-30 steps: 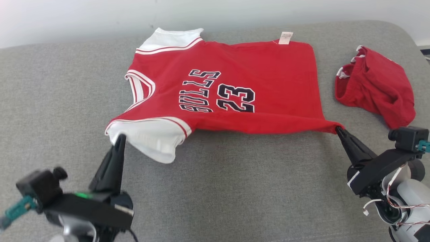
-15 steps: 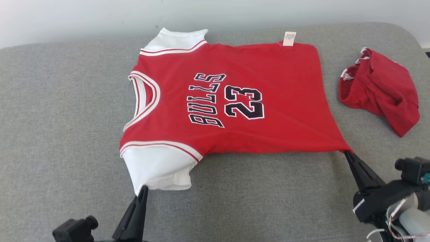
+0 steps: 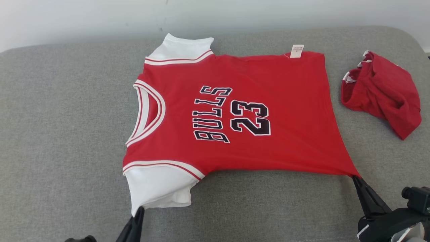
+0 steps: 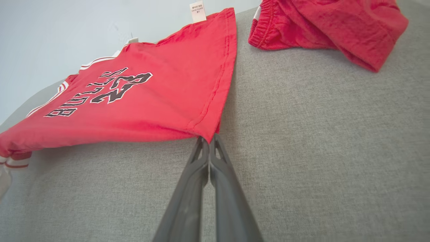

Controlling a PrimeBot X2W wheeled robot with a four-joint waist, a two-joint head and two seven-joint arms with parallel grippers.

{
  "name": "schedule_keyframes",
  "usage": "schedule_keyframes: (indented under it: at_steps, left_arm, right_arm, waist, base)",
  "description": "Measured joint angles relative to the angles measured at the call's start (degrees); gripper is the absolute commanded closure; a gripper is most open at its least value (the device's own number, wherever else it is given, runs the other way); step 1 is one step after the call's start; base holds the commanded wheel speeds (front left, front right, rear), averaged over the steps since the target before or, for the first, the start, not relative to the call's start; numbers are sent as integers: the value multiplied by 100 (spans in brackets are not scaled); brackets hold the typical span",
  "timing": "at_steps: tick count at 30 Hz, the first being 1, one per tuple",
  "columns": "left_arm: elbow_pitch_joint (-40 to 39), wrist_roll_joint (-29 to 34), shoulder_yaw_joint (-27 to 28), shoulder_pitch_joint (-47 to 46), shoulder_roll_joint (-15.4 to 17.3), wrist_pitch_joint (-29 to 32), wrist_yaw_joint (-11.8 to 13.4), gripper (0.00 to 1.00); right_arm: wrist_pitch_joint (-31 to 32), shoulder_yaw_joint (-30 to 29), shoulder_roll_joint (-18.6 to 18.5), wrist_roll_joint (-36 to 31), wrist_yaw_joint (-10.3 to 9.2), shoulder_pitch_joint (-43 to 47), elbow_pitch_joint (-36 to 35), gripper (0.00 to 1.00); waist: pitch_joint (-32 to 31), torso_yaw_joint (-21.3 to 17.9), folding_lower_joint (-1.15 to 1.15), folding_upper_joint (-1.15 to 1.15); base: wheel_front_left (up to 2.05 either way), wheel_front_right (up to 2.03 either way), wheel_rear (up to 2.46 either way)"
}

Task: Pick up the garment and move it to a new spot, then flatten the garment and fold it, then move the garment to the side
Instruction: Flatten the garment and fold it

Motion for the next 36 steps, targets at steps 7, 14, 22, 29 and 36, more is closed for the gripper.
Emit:
schedule_keyframes:
  at_steps: [7, 14, 22, 29, 36]
  left_arm:
    - [-226, 123, -20, 246, 293, 113, 1, 100]
    - [-572, 152, -194, 617, 539, 368, 0, 100]
    - [-902, 220, -183, 930, 771, 568, 0, 100]
    - [-1061, 168, -82, 1099, 943, 660, 0, 100]
    - [-1061, -55, -65, 1038, 903, 719, -32, 100]
  right_arm:
    - [-40, -101, -31, -74, -177, 298, -378, 100]
    - [-66, -236, -107, -96, -375, 938, -856, 100]
    - [-71, -488, -247, -87, -499, 1402, -1254, 100]
    - [-71, -624, -279, -83, -561, 1657, -1495, 100]
    - [-62, -591, -281, -96, -575, 1530, -1625, 100]
  waist:
    - [-117, -37, 0, 0]
    - [-214, -126, 0, 0]
    - [-178, -135, 0, 0]
    - [-91, -44, 1, 0]
    - [-111, -70, 0, 0]
  base:
    - [0, 0, 0]
    - [0, 0, 0]
    - [0, 0, 0]
    - [0, 0, 0]
    - [0, 0, 0]
